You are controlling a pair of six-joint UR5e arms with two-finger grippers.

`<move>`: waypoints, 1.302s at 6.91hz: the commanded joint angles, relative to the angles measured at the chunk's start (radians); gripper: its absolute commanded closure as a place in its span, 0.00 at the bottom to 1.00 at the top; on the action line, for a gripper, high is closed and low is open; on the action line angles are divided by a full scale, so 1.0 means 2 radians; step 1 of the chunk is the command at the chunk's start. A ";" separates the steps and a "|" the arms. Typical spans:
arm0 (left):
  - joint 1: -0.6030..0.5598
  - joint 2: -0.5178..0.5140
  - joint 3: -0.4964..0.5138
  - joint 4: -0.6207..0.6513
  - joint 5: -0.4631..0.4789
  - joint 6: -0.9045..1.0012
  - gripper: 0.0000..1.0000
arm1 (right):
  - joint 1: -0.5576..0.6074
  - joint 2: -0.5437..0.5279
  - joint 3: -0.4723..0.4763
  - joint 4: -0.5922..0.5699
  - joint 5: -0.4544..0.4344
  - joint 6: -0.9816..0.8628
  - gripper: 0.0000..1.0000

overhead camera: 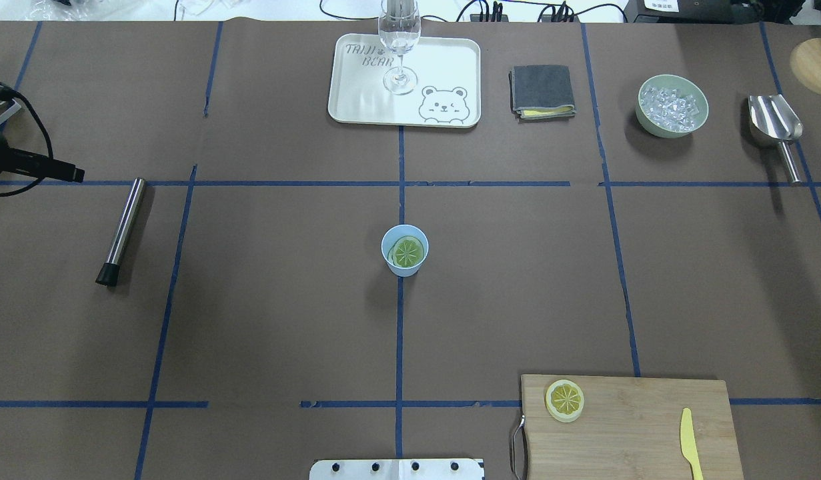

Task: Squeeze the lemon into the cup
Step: 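Move the left gripper down to the metal muddler rod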

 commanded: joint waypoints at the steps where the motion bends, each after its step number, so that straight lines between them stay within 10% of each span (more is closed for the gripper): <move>1: 0.027 -0.025 0.034 0.000 0.016 -0.066 0.54 | 0.000 0.000 -0.002 0.000 0.000 0.000 0.00; 9: 0.074 -0.065 0.085 0.003 0.020 -0.032 0.51 | 0.000 0.000 -0.001 0.001 0.000 -0.002 0.00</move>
